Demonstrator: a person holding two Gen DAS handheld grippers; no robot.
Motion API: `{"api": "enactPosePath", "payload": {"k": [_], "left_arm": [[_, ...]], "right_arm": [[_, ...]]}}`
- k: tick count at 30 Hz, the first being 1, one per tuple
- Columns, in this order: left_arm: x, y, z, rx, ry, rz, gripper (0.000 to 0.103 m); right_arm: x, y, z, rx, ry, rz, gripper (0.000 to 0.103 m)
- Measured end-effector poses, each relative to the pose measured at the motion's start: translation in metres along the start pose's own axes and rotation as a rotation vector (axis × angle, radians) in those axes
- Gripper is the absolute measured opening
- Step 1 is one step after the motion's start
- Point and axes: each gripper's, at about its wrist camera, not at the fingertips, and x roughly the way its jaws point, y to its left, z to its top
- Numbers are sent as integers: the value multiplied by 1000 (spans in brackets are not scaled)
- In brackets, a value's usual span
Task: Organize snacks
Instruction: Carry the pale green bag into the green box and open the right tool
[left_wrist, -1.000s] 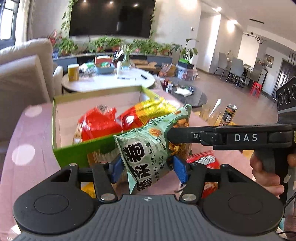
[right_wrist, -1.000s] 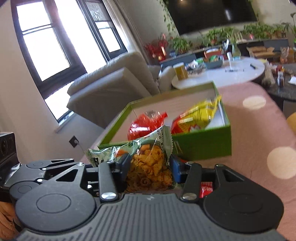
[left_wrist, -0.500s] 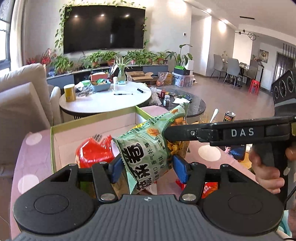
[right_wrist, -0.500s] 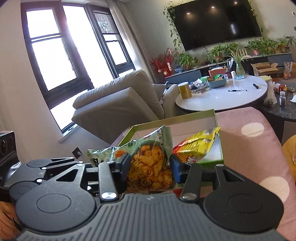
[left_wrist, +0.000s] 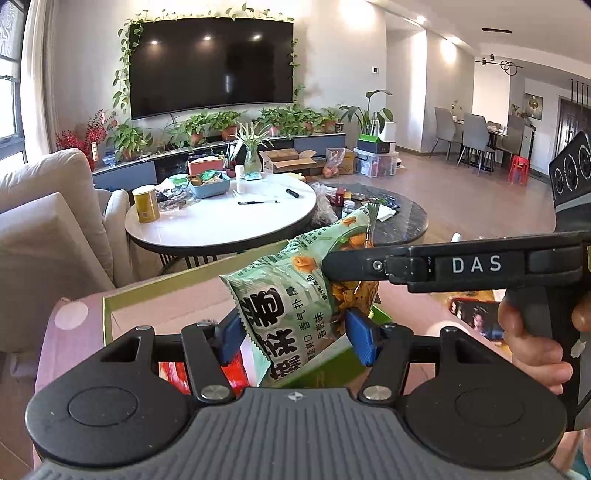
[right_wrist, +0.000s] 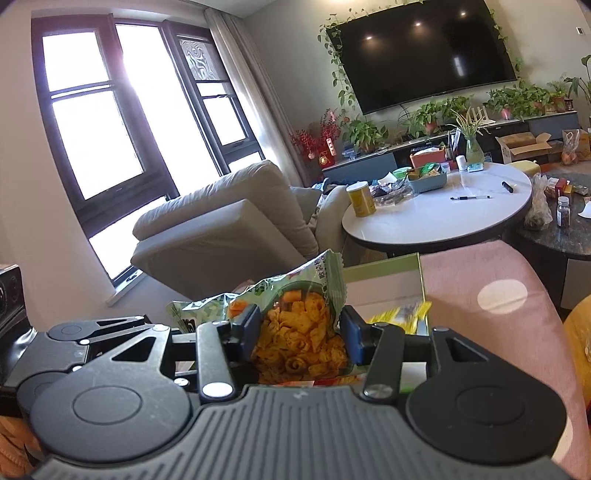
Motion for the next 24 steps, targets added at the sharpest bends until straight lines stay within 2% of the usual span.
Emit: {"api": "enactPosePath", "payload": {"k": [10, 24], "left_arm": [[45, 18, 24, 5, -7, 15, 57], [103, 34, 32, 5, 53, 21, 58]], "right_arm": [[29, -18, 21, 24, -7, -25, 57], [69, -49, 32, 99, 37, -59, 57]]}}
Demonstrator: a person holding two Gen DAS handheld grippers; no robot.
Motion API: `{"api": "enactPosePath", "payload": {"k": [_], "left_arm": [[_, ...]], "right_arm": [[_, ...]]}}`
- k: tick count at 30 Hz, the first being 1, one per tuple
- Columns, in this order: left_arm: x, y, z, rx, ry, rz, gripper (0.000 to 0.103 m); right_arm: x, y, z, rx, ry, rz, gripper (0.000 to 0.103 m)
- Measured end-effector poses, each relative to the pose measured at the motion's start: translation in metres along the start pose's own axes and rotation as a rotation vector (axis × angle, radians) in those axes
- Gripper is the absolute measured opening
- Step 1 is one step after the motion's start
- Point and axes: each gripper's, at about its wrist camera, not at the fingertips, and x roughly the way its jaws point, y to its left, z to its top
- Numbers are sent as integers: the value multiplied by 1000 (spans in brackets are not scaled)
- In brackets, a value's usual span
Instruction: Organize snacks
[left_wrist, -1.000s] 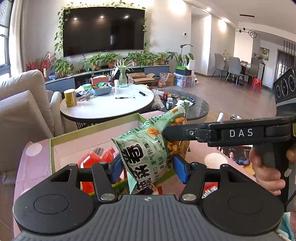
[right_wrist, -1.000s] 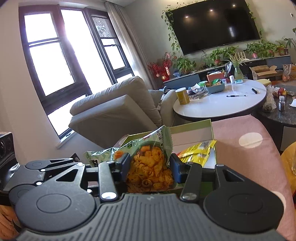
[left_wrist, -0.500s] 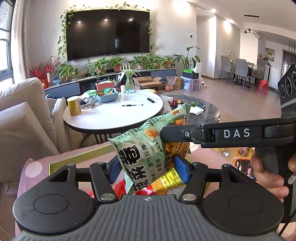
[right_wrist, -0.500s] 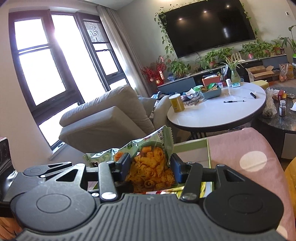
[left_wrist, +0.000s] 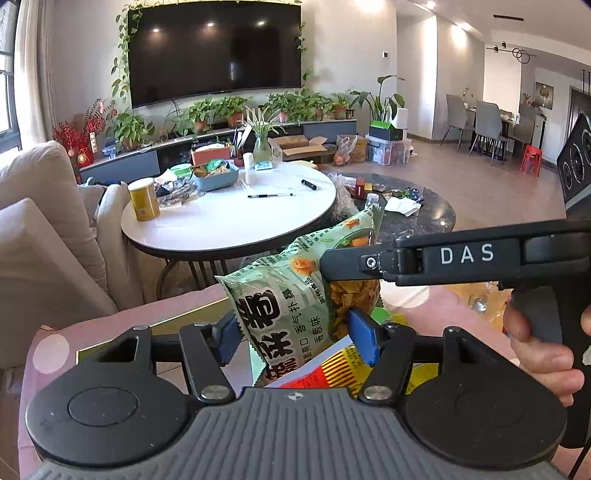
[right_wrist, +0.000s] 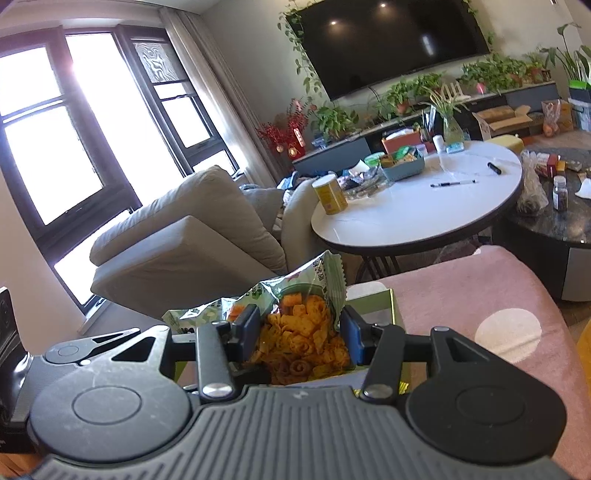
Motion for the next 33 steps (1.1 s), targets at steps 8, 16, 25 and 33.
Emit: {"api": "enactPosePath", "payload": {"k": [8, 16, 25, 33], "left_arm": [[17, 12, -11, -52, 69, 57, 75], [-11, 18, -14, -86, 28, 60, 79], [-58, 11, -32, -90, -30, 75, 85], [-96, 0, -60, -106, -47, 89, 87]], "right_arm": [[19, -7, -10, 19, 32, -62, 63], [-5, -1, -19, 22, 41, -58, 63], [-43, 22, -30, -7, 14, -16, 64], [-75, 37, -57, -14, 35, -4, 64]]}}
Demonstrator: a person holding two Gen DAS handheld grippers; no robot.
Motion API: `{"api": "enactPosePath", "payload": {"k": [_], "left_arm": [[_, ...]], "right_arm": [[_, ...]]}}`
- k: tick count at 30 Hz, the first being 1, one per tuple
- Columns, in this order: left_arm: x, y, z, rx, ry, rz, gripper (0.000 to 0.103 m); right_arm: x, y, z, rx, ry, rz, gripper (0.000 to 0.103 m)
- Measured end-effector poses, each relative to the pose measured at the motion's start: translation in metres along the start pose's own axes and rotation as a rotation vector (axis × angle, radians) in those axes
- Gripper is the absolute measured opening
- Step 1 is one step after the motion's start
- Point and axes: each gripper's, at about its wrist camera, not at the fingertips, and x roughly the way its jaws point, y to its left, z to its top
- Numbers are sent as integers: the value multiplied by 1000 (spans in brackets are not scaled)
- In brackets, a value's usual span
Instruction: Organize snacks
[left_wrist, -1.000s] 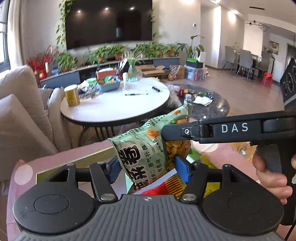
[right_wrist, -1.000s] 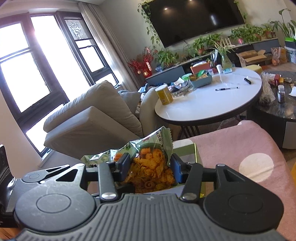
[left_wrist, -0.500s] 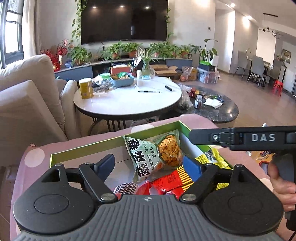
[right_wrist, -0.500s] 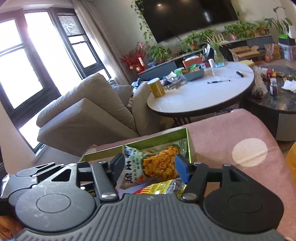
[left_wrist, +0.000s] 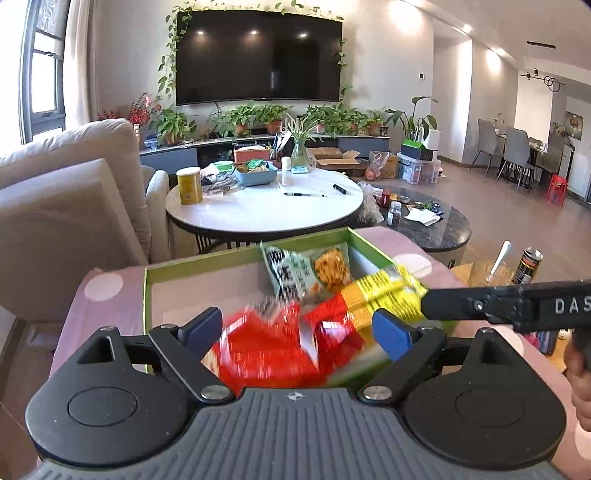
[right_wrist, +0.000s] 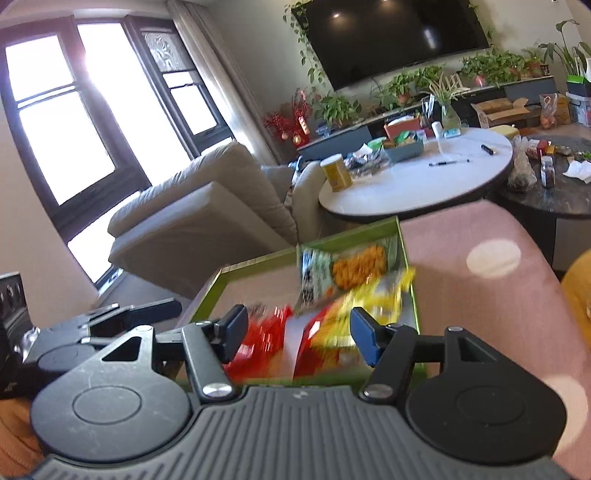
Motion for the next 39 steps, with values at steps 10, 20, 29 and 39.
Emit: {"api": "enactPosePath", "payload": {"k": [10, 20, 29, 39], "left_arm": [[-38, -4, -37, -60, 18, -29, 87], [-55, -21, -67, -93, 51, -86, 87], [-58, -34, -77, -58, 79, -119, 87], [-47, -23, -87, -110, 146, -119, 84]], "right_arm": [[-31, 6, -43, -5, 78, -75, 64], [-50, -11, -83, 61, 130, -284, 69], [-24, -16, -97, 96, 160, -279, 54], [5, -7, -95, 152, 174, -113, 51]]}}
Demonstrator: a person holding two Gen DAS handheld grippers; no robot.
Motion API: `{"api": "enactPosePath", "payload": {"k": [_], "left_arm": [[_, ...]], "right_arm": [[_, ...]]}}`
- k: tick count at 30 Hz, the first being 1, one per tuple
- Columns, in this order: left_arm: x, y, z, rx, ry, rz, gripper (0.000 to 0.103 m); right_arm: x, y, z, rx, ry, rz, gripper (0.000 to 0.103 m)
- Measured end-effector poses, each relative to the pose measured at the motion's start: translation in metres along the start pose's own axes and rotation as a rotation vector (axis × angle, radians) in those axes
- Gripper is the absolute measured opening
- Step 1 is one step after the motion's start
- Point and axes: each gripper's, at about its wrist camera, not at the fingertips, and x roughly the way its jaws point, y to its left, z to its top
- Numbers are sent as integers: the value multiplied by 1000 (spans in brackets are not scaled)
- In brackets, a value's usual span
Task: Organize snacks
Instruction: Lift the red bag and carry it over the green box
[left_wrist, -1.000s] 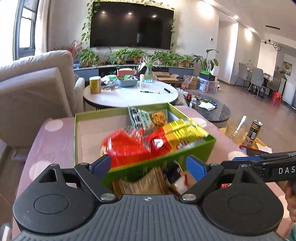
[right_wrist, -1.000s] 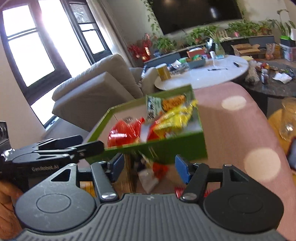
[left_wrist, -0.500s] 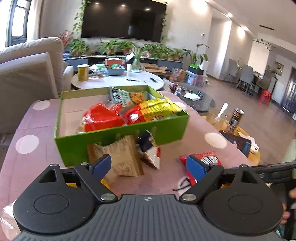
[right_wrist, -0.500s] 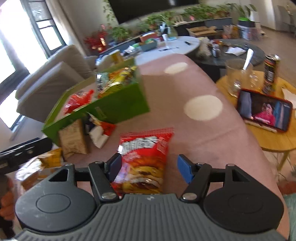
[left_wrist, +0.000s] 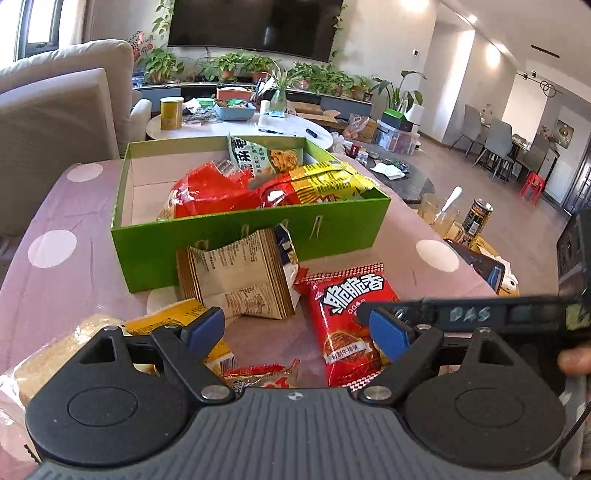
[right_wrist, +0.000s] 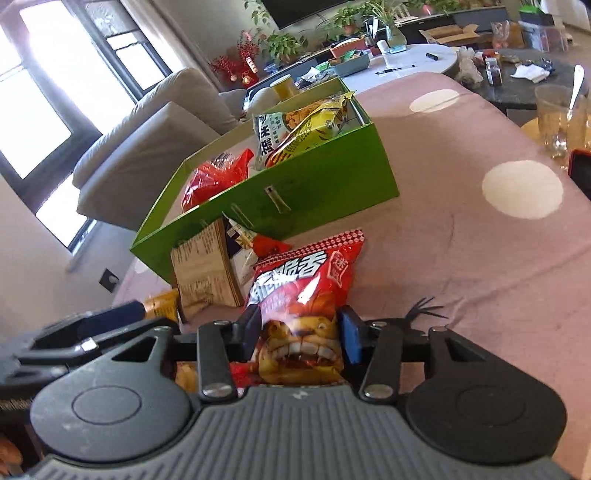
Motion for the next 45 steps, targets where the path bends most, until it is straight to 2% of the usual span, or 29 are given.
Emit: {"api": "enactPosePath", "payload": {"k": [3, 7, 11, 16, 20, 25, 27, 32, 37, 45], "left_arm": [[6, -2, -1, -5, 17, -17, 79], [13, -8, -2, -3, 55, -61, 68], [20, -15, -2, 3, 80, -85, 62], [32, -23, 0, 20, 102, -104, 55], [44, -24, 0, 17, 130, -103, 56], [56, -28, 0, 14, 141, -124, 68], [61, -34, 0, 27, 142, -140, 66], [48, -47, 0, 130, 88, -108, 58], [32, -47, 7, 131, 37, -120, 57], [11, -45, 21, 152, -33, -91, 57]], "right_arm": [[-10, -4, 3, 7, -23, 18, 55], [-22, 1, 8, -75, -49, -36, 55], [-20, 0, 8, -86, -23, -32, 48], [-17, 0, 7, -75, -2, -41, 47], [-10, -1, 10, -50, 24, -41, 47], [-3, -2, 11, -29, 43, -45, 47], [1, -3, 11, -19, 49, -23, 47], [-5, 2, 9, -51, 37, -16, 44], [-20, 8, 12, -52, -4, 0, 44], [-30, 26, 22, -83, -59, 29, 44]]}}
